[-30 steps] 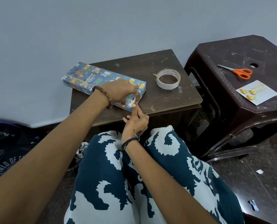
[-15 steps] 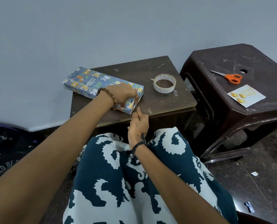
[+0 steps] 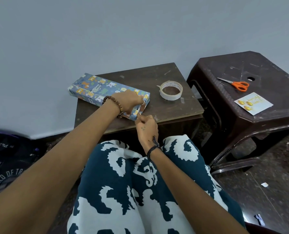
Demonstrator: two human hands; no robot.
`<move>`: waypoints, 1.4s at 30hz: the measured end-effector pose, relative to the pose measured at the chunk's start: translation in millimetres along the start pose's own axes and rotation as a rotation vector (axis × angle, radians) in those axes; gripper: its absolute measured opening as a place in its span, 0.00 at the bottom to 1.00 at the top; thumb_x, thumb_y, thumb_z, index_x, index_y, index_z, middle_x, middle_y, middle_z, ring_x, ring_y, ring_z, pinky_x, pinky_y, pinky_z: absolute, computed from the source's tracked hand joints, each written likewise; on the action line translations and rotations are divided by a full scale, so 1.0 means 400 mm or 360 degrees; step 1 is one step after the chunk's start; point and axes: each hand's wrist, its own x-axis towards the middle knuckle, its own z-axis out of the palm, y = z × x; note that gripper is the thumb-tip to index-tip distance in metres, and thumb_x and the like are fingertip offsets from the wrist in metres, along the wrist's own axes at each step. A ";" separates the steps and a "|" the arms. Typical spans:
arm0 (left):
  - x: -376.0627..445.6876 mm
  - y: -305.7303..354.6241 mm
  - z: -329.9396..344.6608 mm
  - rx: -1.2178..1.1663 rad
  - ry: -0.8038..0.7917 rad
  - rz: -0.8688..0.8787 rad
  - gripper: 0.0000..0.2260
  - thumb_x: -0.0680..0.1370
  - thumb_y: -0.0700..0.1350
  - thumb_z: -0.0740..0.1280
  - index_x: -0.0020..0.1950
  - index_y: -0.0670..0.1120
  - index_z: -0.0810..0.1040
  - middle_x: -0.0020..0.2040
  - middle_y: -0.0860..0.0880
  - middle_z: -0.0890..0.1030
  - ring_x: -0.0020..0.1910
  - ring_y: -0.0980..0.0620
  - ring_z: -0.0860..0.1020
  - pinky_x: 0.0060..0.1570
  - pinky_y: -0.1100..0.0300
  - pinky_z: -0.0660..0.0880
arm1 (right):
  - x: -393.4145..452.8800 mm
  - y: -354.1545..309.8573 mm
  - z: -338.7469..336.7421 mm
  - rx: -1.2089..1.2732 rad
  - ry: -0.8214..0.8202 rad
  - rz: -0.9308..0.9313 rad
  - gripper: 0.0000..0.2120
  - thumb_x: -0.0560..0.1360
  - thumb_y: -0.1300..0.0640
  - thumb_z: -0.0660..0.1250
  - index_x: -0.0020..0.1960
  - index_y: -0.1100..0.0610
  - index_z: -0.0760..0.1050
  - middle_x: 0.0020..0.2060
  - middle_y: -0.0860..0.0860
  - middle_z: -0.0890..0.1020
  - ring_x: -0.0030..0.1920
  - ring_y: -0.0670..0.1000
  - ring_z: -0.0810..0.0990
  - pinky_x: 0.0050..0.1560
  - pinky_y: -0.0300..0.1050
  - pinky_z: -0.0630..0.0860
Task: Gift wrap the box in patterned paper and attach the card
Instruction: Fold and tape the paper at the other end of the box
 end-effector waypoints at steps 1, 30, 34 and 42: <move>0.001 0.001 0.007 0.0018 0.0019 -0.0005 0.24 0.72 0.34 0.69 0.65 0.48 0.71 0.61 0.43 0.74 0.57 0.43 0.74 0.53 0.53 0.69 | 0.010 0.006 -0.001 0.0040 0.0029 0.0024 0.10 0.77 0.56 0.61 0.52 0.57 0.79 0.51 0.51 0.76 0.49 0.51 0.75 0.43 0.40 0.66; -0.057 0.073 0.135 -0.3640 0.1405 -0.0964 0.20 0.79 0.39 0.62 0.70 0.45 0.65 0.66 0.46 0.74 0.62 0.49 0.74 0.55 0.55 0.74 | 0.100 -0.053 -0.070 0.0097 0.0297 -0.1026 0.22 0.68 0.59 0.73 0.51 0.43 0.64 0.52 0.47 0.75 0.47 0.45 0.75 0.39 0.39 0.71; -0.105 0.011 0.070 -0.3965 0.1304 -0.0732 0.25 0.77 0.60 0.59 0.68 0.47 0.70 0.65 0.47 0.75 0.62 0.47 0.75 0.55 0.46 0.75 | 0.064 -0.047 -0.075 -0.0295 0.0391 -0.1791 0.24 0.65 0.72 0.68 0.53 0.53 0.66 0.58 0.57 0.76 0.56 0.55 0.76 0.53 0.50 0.76; -0.126 0.013 0.063 -0.4254 0.1542 -0.0587 0.08 0.75 0.33 0.62 0.53 0.38 0.74 0.47 0.42 0.81 0.41 0.47 0.82 0.35 0.57 0.80 | 0.032 -0.065 -0.102 -0.0181 -0.0133 -0.1585 0.33 0.61 0.72 0.56 0.63 0.50 0.66 0.64 0.37 0.70 0.71 0.42 0.62 0.72 0.63 0.54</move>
